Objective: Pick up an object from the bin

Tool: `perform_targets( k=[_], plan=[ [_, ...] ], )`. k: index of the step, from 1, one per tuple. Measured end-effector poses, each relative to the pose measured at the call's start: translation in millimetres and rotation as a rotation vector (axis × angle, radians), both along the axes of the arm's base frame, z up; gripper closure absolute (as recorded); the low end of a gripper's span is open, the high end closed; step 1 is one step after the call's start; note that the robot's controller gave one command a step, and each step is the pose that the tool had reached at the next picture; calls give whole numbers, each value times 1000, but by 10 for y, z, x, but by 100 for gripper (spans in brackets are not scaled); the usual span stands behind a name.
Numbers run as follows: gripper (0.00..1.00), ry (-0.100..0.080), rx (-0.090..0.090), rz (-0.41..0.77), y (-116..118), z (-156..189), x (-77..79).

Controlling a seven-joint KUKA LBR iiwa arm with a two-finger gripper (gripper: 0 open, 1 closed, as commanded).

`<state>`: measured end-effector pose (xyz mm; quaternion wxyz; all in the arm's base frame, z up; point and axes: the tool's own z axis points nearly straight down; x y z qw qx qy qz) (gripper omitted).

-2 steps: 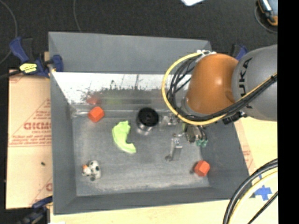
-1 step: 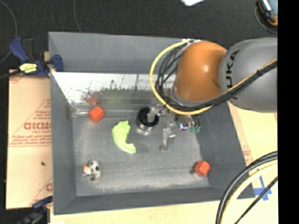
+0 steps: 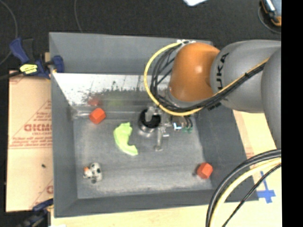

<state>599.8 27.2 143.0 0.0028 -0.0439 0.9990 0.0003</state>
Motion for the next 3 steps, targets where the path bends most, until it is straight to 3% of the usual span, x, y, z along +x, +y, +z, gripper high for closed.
perform_targets(
  k=[1, 2, 3],
  plan=[
    [0, -3, -3, 161, -287, -240, 248],
    [0, -8, 1, -1, -228, -398, 350],
    [0, -20, -6, 324, -194, -605, 524]
  ],
)
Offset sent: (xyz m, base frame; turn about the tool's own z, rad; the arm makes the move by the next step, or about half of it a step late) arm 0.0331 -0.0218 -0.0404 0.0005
